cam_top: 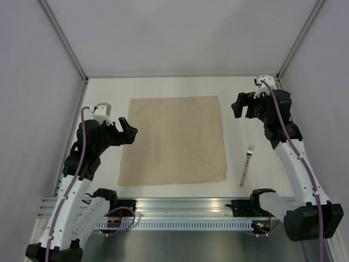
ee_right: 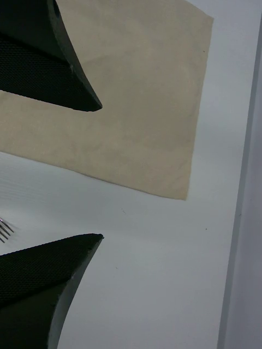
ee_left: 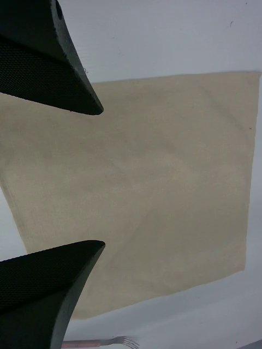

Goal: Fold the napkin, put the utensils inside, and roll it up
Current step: Fold the napkin

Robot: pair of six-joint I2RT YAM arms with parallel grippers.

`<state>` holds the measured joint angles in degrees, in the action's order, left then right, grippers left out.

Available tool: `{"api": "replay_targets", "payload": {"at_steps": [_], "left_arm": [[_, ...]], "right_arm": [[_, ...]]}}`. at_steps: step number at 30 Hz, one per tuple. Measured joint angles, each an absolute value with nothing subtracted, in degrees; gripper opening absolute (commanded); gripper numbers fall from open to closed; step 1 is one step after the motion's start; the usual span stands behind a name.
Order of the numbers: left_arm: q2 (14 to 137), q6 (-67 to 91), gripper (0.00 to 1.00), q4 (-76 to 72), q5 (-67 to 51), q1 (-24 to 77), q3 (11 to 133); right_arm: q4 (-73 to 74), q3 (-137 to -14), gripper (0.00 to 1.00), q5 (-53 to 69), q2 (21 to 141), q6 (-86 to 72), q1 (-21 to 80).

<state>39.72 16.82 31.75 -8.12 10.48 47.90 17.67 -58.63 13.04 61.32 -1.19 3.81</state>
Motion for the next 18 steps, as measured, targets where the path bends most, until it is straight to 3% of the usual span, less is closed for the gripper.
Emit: {"api": "replay_targets", "payload": {"at_steps": [9,13,18], "left_arm": [[40.4,16.8,1.00,32.2,-8.1,10.5,48.5],[41.4,16.8,1.00,34.2,-7.6,10.5,52.8],[44.1,16.8,1.00,35.6,-7.3,10.5,64.9]], "right_arm": [[17.7,-58.5,0.98,13.0,62.1,-0.3,4.6],[18.3,-59.0,0.86,13.4,65.3,0.9,6.4],[21.2,-64.3,0.81,12.9,74.2,2.0,16.6]]}}
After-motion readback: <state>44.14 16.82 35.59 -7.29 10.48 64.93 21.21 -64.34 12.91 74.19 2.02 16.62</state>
